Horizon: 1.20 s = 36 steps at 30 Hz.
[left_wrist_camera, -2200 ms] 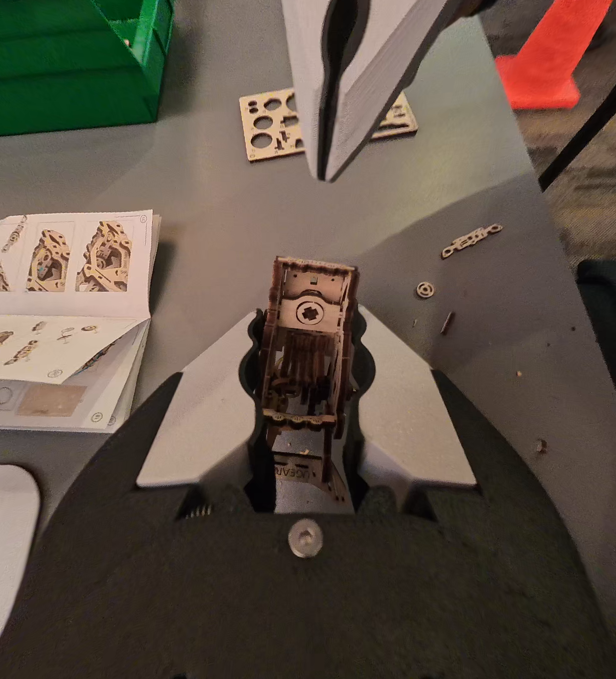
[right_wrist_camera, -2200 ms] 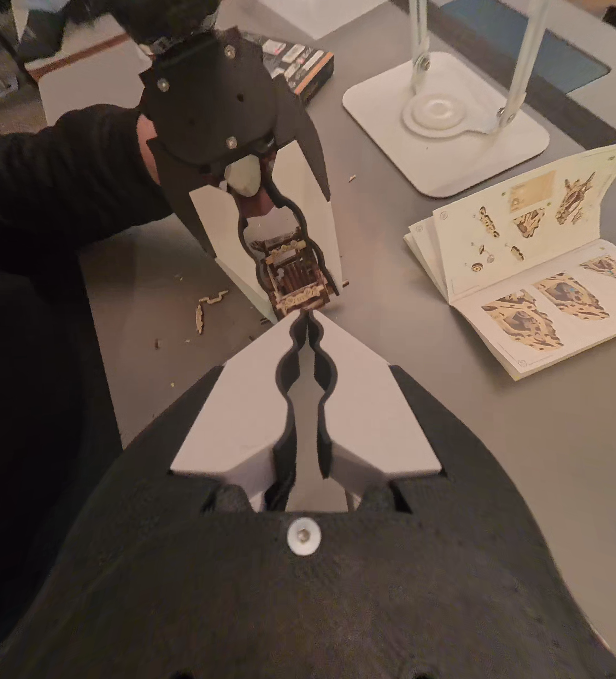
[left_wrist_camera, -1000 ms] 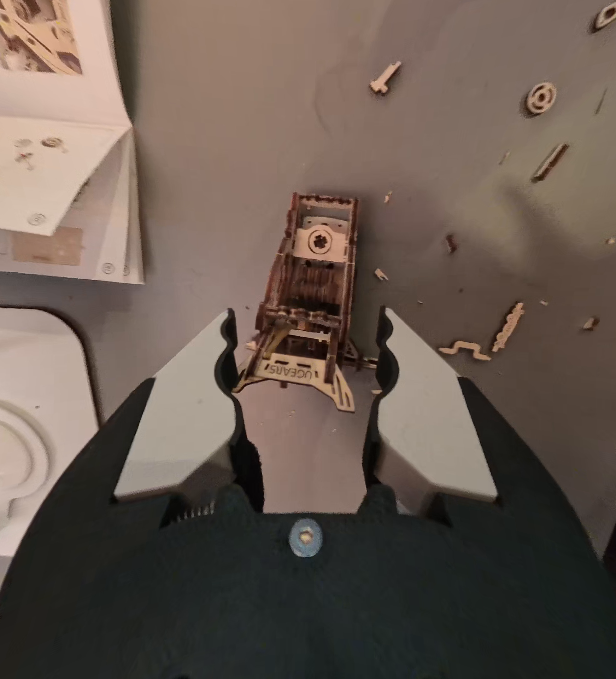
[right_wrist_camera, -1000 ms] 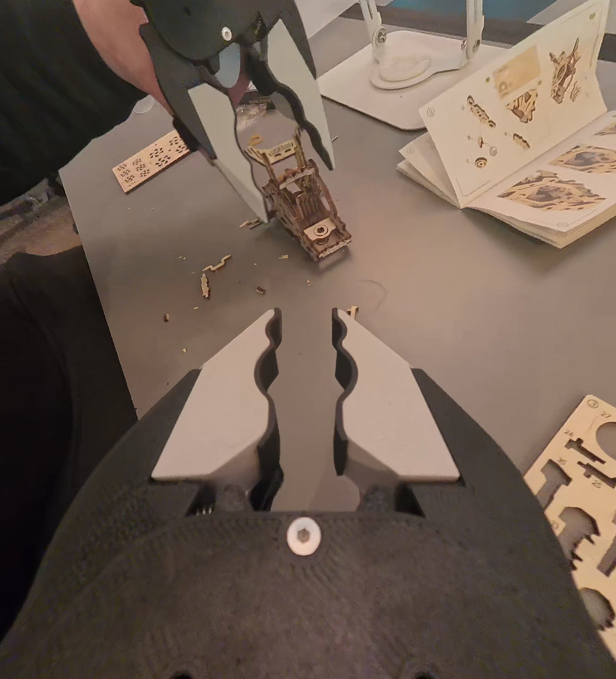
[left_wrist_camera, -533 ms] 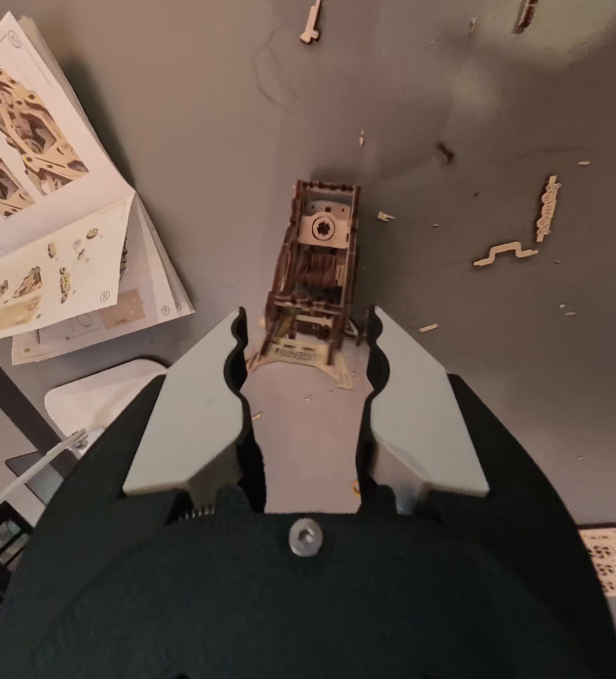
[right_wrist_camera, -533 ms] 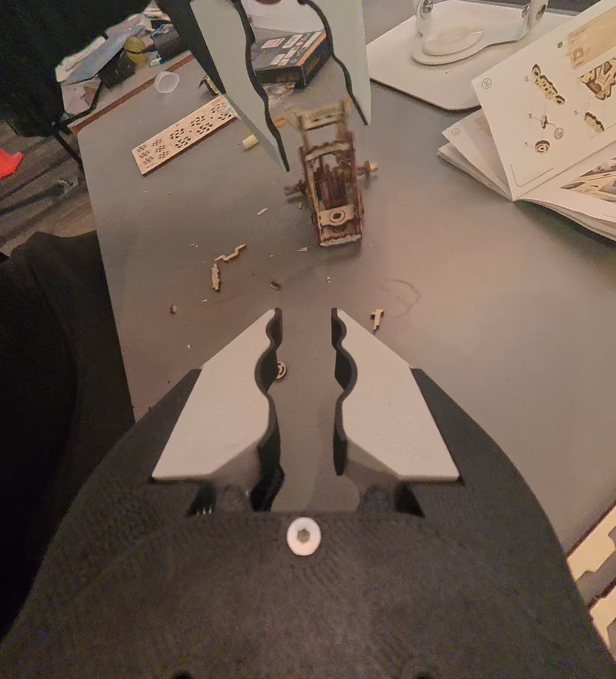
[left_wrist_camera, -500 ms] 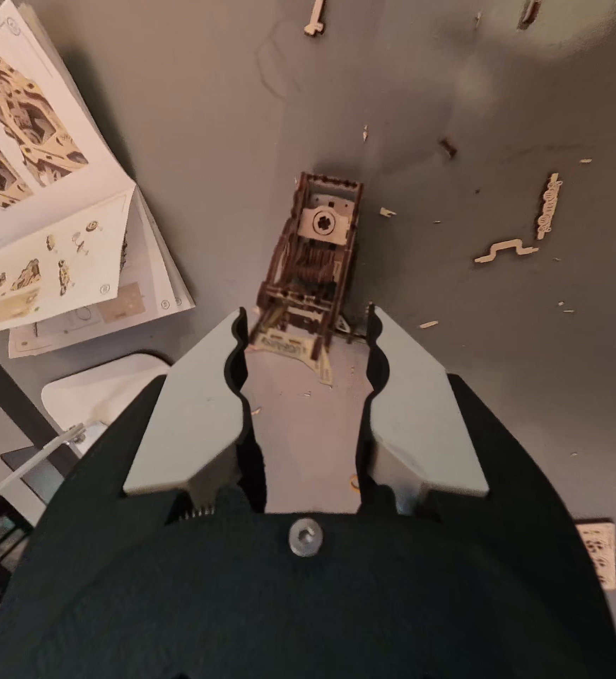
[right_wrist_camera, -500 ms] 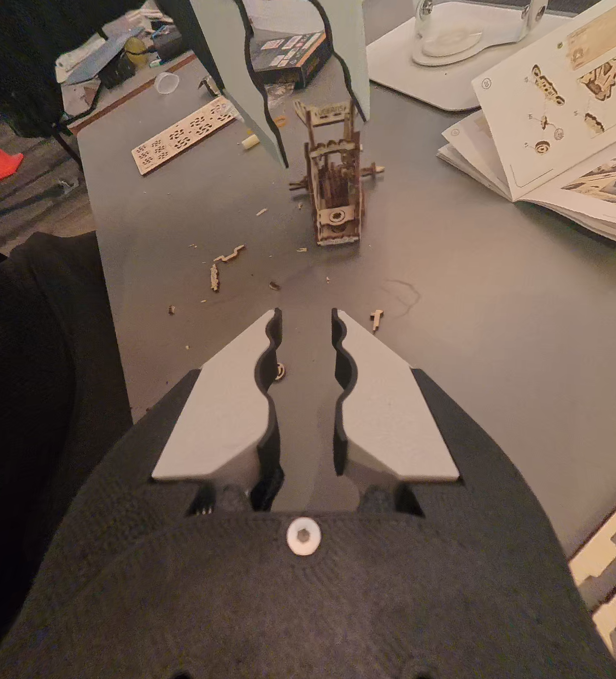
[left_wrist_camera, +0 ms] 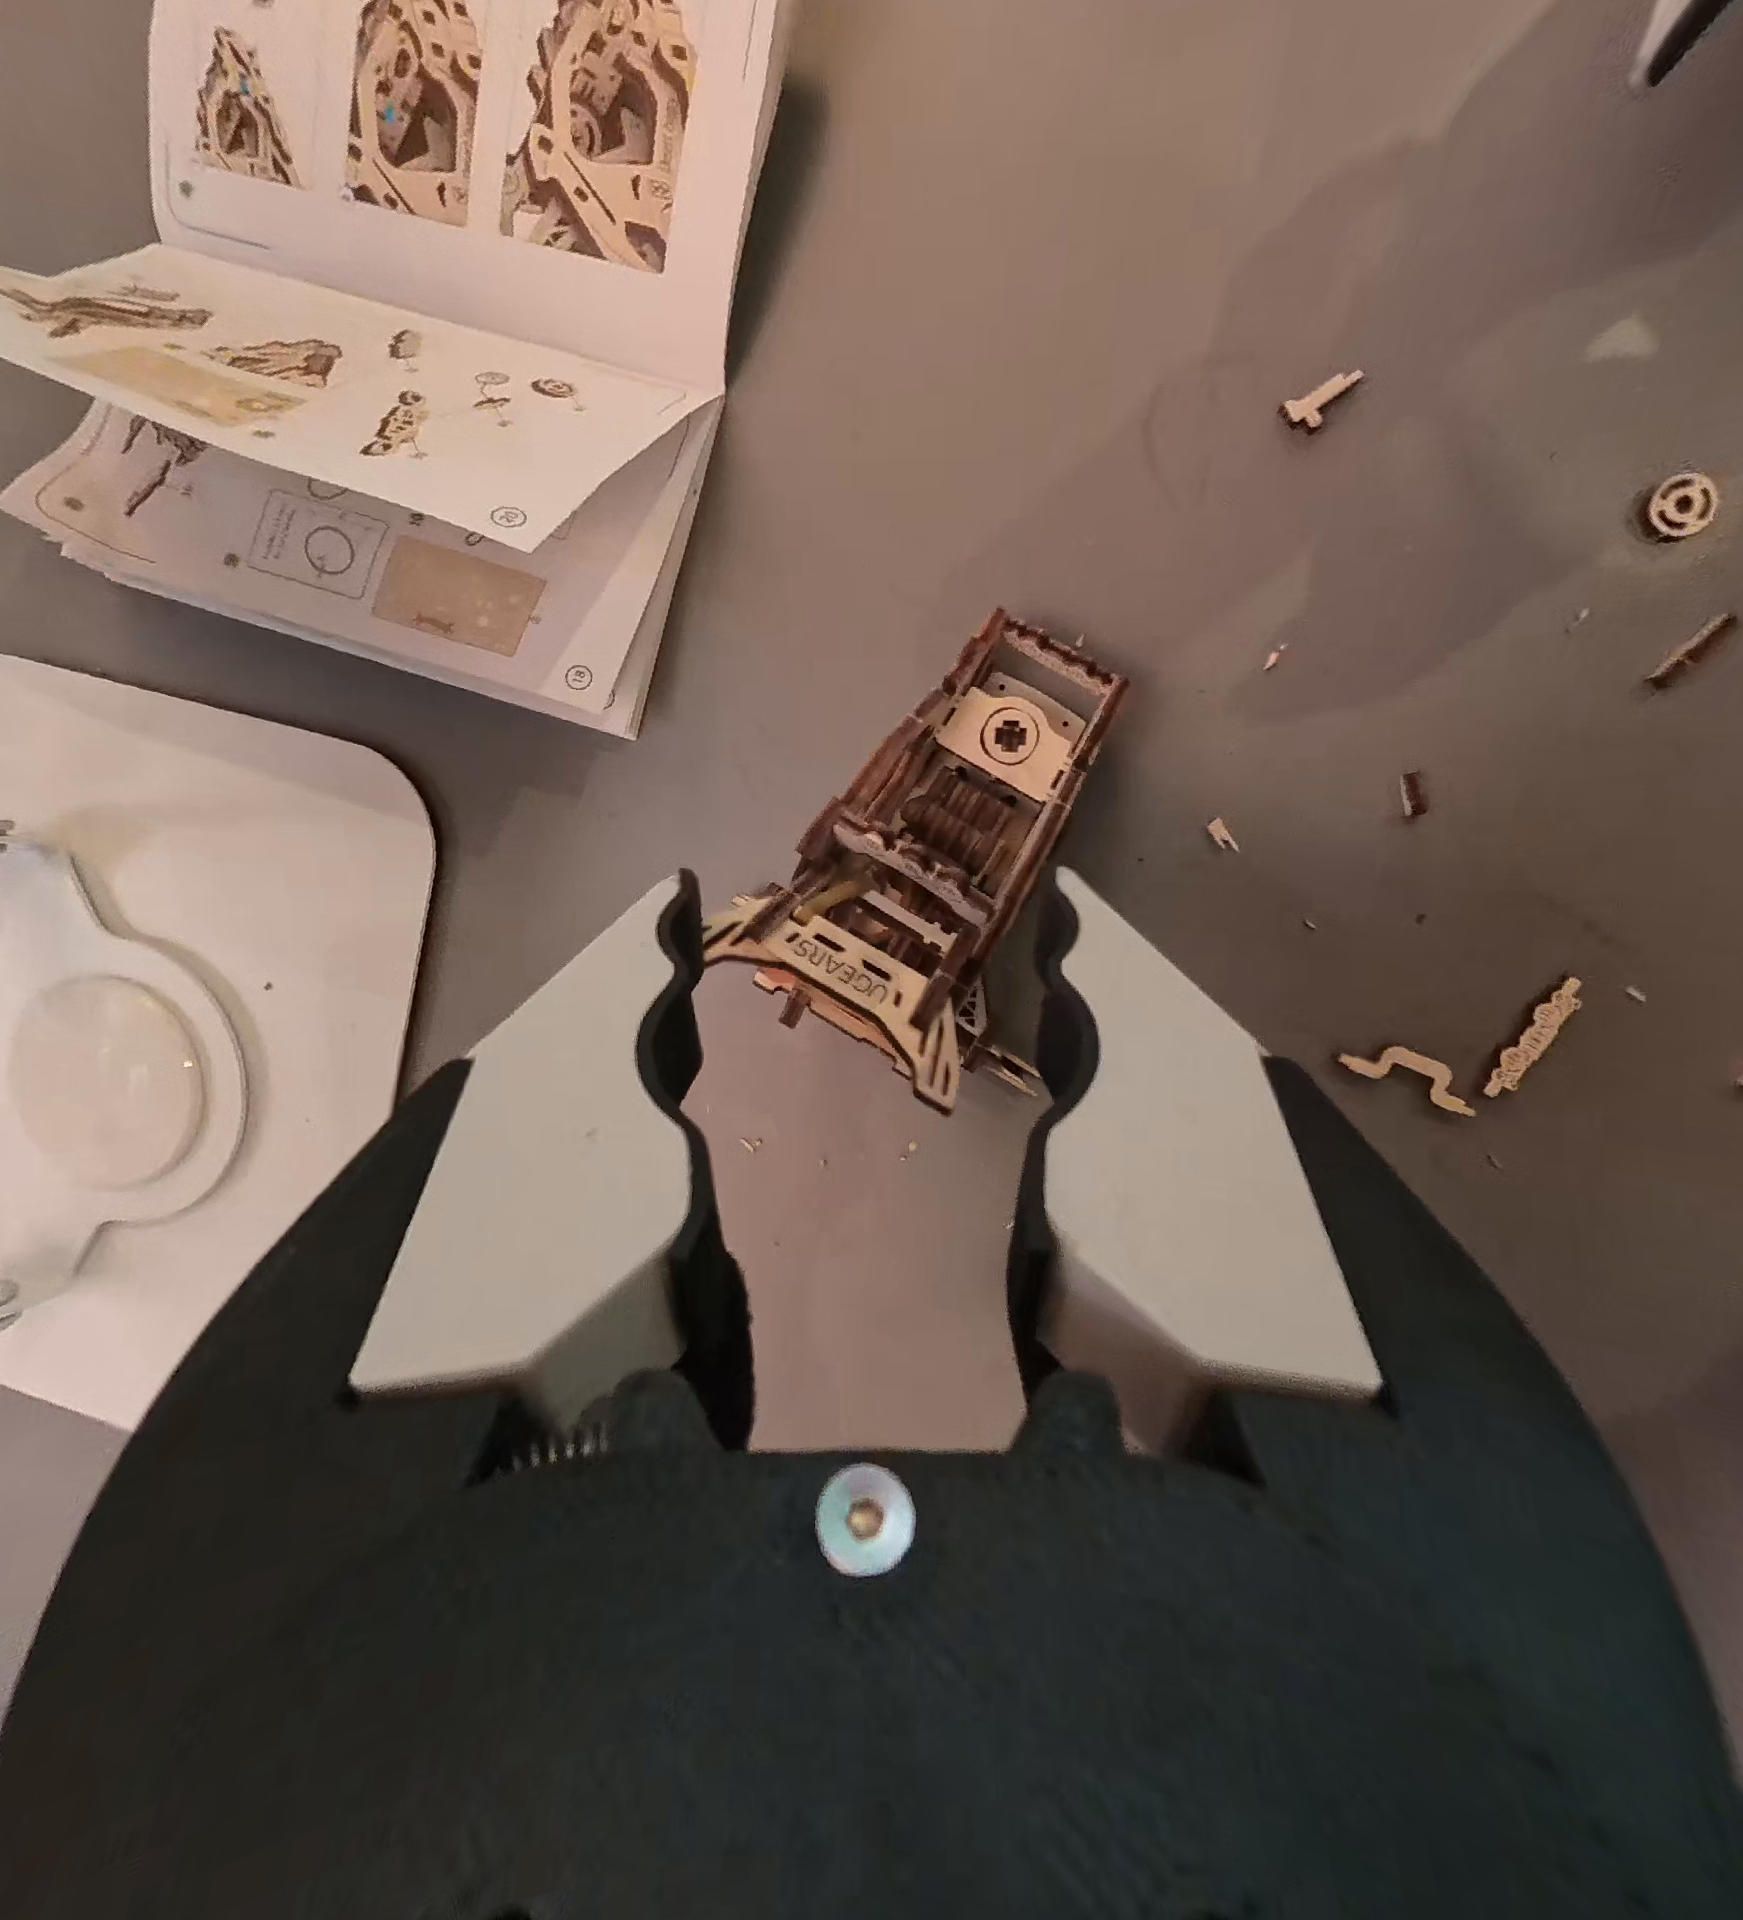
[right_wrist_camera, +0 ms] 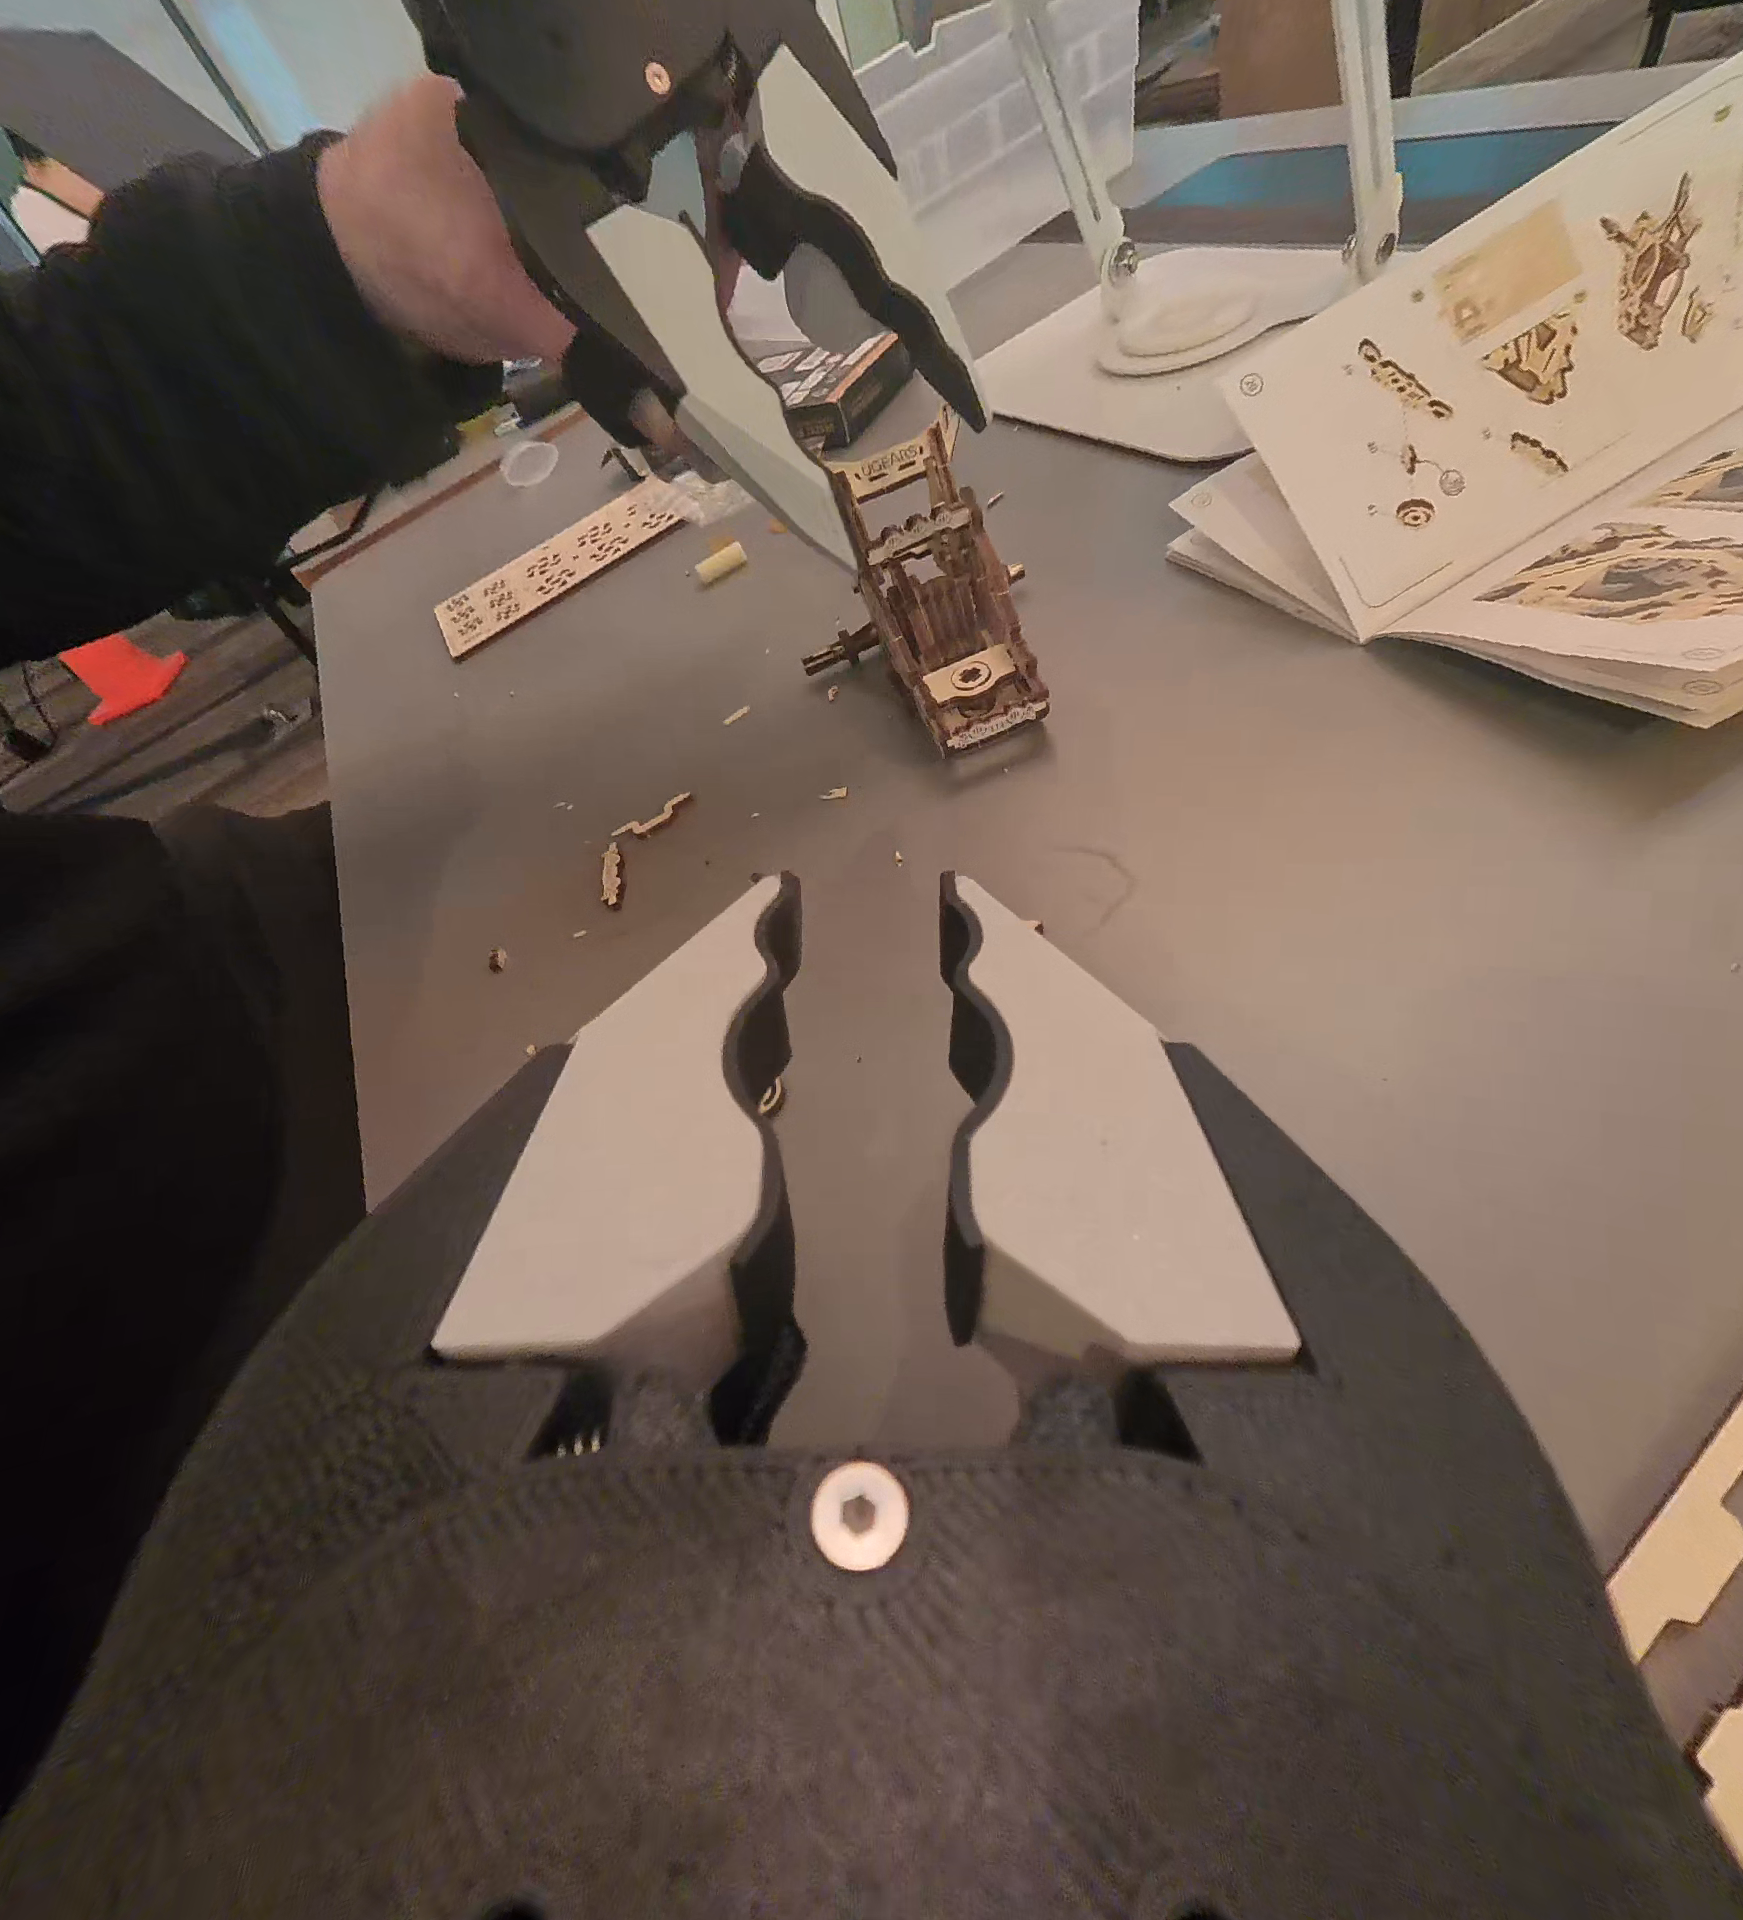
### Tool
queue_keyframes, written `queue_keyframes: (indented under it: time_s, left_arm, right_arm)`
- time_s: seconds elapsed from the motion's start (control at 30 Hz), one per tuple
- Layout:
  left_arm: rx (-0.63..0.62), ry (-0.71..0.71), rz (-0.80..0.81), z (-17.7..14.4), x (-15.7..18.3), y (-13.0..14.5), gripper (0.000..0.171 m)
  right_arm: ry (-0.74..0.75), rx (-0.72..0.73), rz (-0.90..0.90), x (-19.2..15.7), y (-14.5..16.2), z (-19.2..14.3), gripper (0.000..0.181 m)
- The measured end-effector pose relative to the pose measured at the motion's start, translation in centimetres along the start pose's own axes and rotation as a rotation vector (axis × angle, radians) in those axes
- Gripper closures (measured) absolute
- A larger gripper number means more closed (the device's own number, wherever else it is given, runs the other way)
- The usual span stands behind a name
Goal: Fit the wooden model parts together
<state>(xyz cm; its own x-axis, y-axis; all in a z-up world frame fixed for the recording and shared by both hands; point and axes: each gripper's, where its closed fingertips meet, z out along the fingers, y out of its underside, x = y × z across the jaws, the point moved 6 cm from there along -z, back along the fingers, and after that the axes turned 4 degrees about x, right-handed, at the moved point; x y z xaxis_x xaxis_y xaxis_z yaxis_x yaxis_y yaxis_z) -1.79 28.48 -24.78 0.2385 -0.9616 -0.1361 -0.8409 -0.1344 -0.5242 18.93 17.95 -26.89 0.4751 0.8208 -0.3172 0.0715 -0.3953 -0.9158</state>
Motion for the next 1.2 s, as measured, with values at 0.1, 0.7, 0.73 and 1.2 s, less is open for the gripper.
queue_keyframes:
  time_s: [0.1,0.7,0.73,1.2]
  left_arm:
    - [-0.032,-0.004,0.053,0.4,-0.2,0.0,0.122]
    - [0.044,-0.138,-0.096,-2.0,-0.3,-1.2,0.085]
    - [0.052,-0.157,-0.154,-2.0,-0.5,-0.5,0.081]
    - [-0.010,0.054,-0.097,1.3,-0.6,1.2,0.131]
  right_arm:
    - [-0.007,0.016,0.001,0.0,-0.1,-0.1,0.157]
    - [-0.049,0.097,0.024,0.0,-0.7,-0.9,0.158]
    - [-0.049,0.099,0.022,0.0,-0.7,-1.0,0.158]
    - [-0.033,0.274,0.073,0.5,-1.9,-3.4,0.157]
